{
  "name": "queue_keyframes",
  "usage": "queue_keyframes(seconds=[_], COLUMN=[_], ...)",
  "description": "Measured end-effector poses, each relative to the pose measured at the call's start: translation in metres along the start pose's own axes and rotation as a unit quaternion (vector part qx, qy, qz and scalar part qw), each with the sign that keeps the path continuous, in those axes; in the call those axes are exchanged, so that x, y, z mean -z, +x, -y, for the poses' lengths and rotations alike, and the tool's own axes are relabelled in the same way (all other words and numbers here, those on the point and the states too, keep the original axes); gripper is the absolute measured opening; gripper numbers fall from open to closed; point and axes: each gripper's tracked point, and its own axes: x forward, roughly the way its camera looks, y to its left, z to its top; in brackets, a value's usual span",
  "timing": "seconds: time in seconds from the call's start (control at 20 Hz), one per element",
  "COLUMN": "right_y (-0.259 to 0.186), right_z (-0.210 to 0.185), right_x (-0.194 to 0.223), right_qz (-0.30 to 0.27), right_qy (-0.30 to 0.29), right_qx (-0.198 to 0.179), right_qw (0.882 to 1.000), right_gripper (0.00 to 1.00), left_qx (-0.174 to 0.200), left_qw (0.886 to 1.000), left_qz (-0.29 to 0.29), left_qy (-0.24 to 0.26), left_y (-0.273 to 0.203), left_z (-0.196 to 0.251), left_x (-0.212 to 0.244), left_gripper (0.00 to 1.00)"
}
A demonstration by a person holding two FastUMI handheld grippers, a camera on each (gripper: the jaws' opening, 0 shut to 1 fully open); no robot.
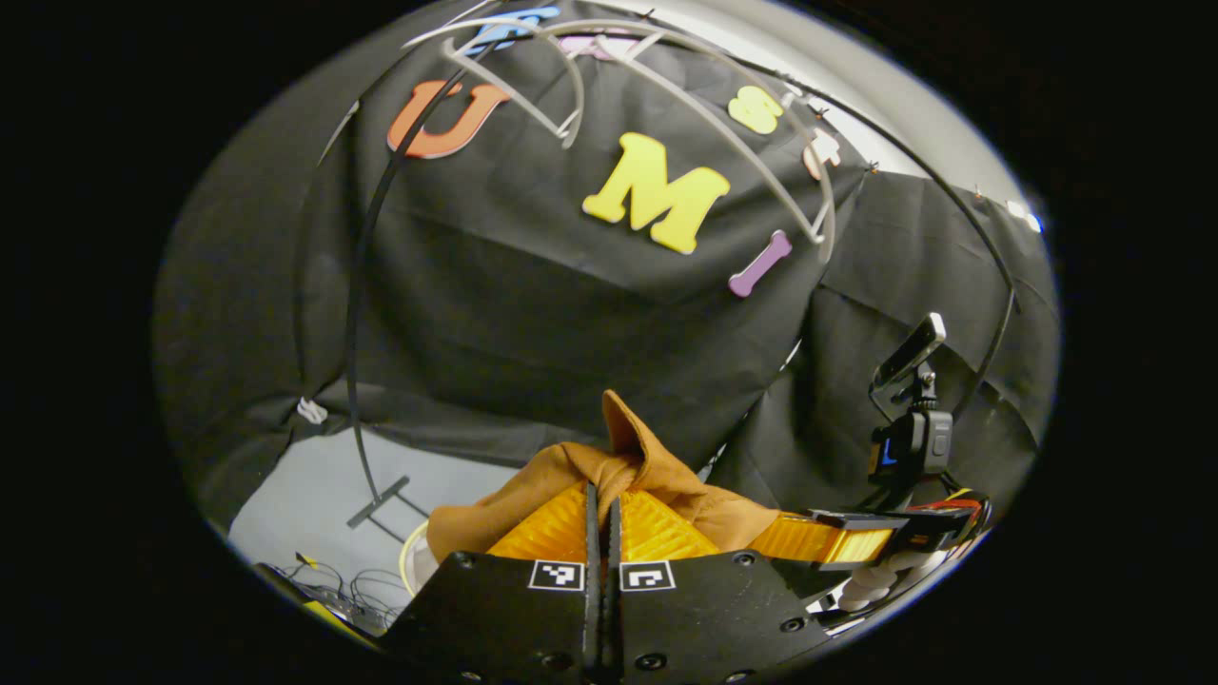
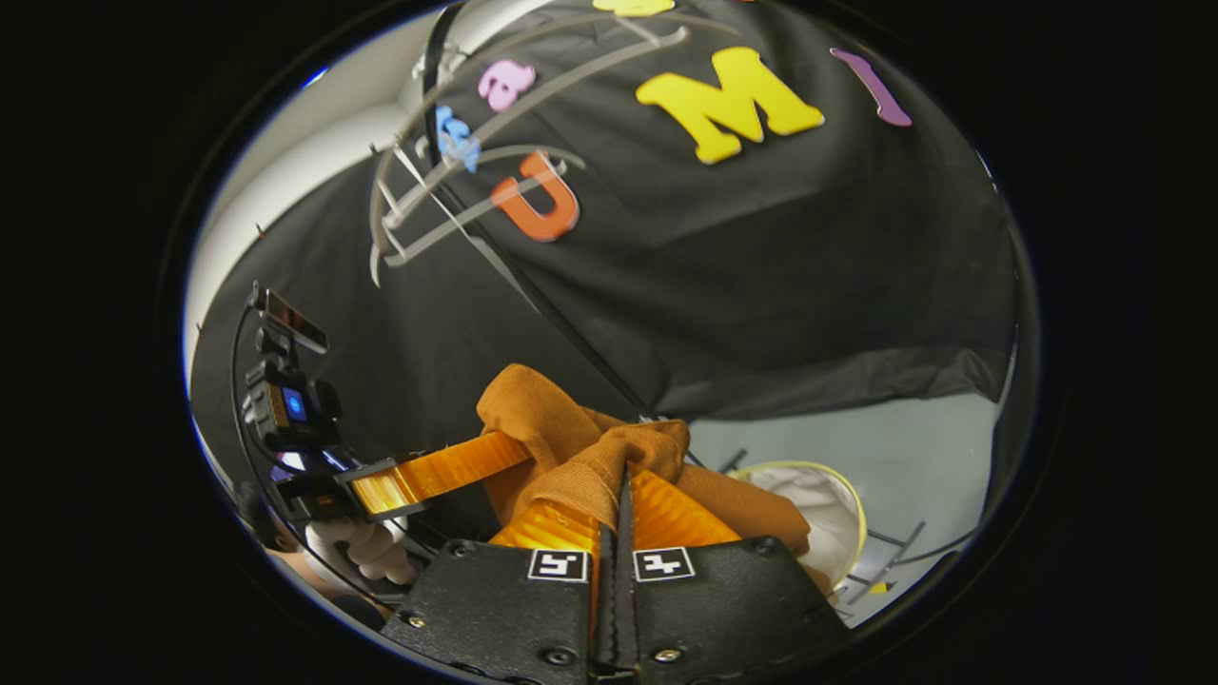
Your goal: Grasp the clothes on the hanger with both hands and then place them into the laundry hamper below.
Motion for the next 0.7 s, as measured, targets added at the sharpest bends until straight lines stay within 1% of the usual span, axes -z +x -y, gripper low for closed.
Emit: queue_keyframes(seconds=[0.1, 0.25, 0.35, 0.45, 0.55, 0.7], right_y=[0.015, 0.023, 0.025, 0.027, 0.024, 0.024], right_z=[0.016, 0.038, 0.051, 0.054, 0.057, 0.067], right_x=[0.032, 0.062, 0.078, 0.087, 0.085, 0.095], right_qz=[-0.037, -0.089, -0.115, -0.134, -0.139, -0.150], right_qy=[-0.005, -0.015, -0.021, -0.019, -0.012, 0.000], right_qx=[0.035, 0.081, 0.107, 0.121, 0.135, 0.140], right_qw=[0.999, 0.993, 0.987, 0.983, 0.981, 0.979], right_gripper=[0.06, 0.06, 0.06, 0.06, 0.06, 0.06], left_qx=[-0.022, -0.042, -0.060, -0.069, -0.073, -0.084], left_qw=[0.999, 0.996, 0.992, 0.988, 0.985, 0.982], left_qz=[-0.029, -0.078, -0.114, -0.141, -0.156, -0.168], left_qy=[0.005, -0.005, -0.003, 0.007, 0.008, 0.013], left_y=[-0.001, 0.005, 0.007, 0.006, 0.008, 0.004], left_z=[-0.010, -0.021, -0.029, -0.030, -0.022, -0.027], left_x=[0.025, 0.072, 0.103, 0.118, 0.122, 0.126], left_gripper=[0.00, 0.00, 0.00, 0.00, 0.00, 0.00])
